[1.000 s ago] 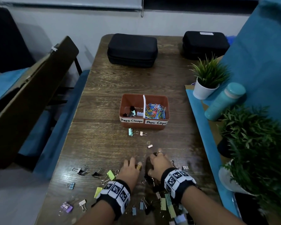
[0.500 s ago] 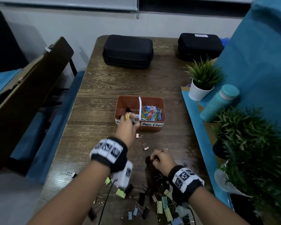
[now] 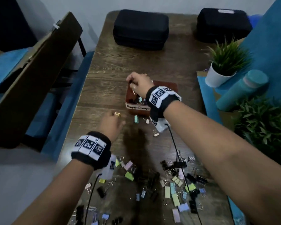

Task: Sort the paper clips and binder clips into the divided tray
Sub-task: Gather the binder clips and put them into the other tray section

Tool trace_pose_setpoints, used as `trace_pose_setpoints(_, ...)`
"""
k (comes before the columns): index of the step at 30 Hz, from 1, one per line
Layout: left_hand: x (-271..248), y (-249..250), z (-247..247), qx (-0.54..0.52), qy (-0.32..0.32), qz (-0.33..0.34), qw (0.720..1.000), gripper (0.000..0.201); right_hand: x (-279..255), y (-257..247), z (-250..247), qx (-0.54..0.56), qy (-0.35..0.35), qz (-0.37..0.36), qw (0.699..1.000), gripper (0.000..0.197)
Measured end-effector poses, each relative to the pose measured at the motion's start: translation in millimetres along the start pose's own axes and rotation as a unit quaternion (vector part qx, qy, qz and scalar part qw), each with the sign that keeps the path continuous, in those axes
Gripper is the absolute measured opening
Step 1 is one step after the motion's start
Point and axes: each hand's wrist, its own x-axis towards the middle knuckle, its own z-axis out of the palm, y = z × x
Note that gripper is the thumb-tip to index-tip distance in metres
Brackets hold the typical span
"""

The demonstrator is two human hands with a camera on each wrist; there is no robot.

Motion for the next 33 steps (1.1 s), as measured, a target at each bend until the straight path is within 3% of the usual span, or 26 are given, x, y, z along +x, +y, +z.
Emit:
trace_pose_setpoints(2,-30.2,-18.0,15.6,-0.007,-0.058,-0.024,0.998,0.031,-4.3,7.6,11.8,-0.075,-0.052,-0.002,0.996,0.041)
trace_pose_setpoints(5,-67.2,-31.8,35.3,-0.007,-0.128,-0.018,0.992,0.046,-33.9,16.5,19.0,-0.1,0.049,-0.078,0.991,0.03)
trace_pose_setpoints(7,-85.5,-28.2,49.1,0.035,-0.185,0.016,0.982,0.064,-58.3,27.4,27.3,-0.131,0.057,-0.112,0.983,0.02)
trace_pose_setpoints(9,-96.9,-18.4,62.6,0.09,-0.233,0.056,0.967,0.081,-75.7,40.3,36.7,-0.247,-0.062,-0.089,0.963,0.023)
trace_pose_setpoints(12,-102.3,-8.5,85.3,0.164,-0.259,0.105,0.946,0.08,-82.1,63.2,53.9,-0.351,-0.225,-0.054,0.907,0.041)
trace_pose_setpoints(14,-102.6,-5.2,95.4,0.213,-0.26,0.113,0.935,0.069,-82.7,77.2,65.9,-0.365,-0.274,-0.022,0.89,0.07)
trace_pose_setpoints(16,-104.7,-3.9,100.8,0.227,-0.263,0.106,0.932,0.063,-82.8,87.5,69.0,-0.359,-0.307,0.025,0.881,0.086)
trace_pose_setpoints(19,-108.9,-3.4,101.4,0.23,-0.267,0.111,0.929,0.06,-86.5,95.9,63.2,-0.347,-0.335,0.035,0.875,0.091)
trace_pose_setpoints(21,-109.6,-2.8,98.6,0.232,-0.26,0.125,0.929,0.061,-93.4,103.1,62.8,-0.352,-0.353,0.02,0.867,0.077)
trace_pose_setpoints(22,-109.0,-2.2,97.4,0.234,-0.255,0.133,0.929,0.061,-98.5,106.0,62.8,-0.356,-0.342,-0.003,0.869,0.063)
trace_pose_setpoints(23,-108.4,-1.8,96.4,0.237,-0.251,0.142,0.928,0.06,-105.8,111.7,67.2,-0.338,-0.301,-0.013,0.892,0.05)
trace_pose_setpoints(24,-107.4,-1.8,96.9,0.239,-0.247,0.149,0.927,0.06,-110.7,116.7,71.3,-0.308,-0.252,0.005,0.918,0.041)
trace_pose_setpoints(26,-106.6,-2.2,99.7,0.246,-0.237,0.151,0.928,0.059,-123.3,116.3,71.0,-0.29,-0.219,0.026,0.931,0.031)
trace_pose_setpoints(30,-103.3,-1.6,101.4,0.259,-0.219,0.139,0.93,0.058,-139.1,108.8,69.7,-0.244,-0.225,0.02,0.943,0.024)
trace_pose_setpoints(33,-97.1,0.7,101.5,0.266,-0.222,0.151,0.926,0.058,-150.3,106.7,73.1,-0.251,-0.214,0.052,0.943,0.029)
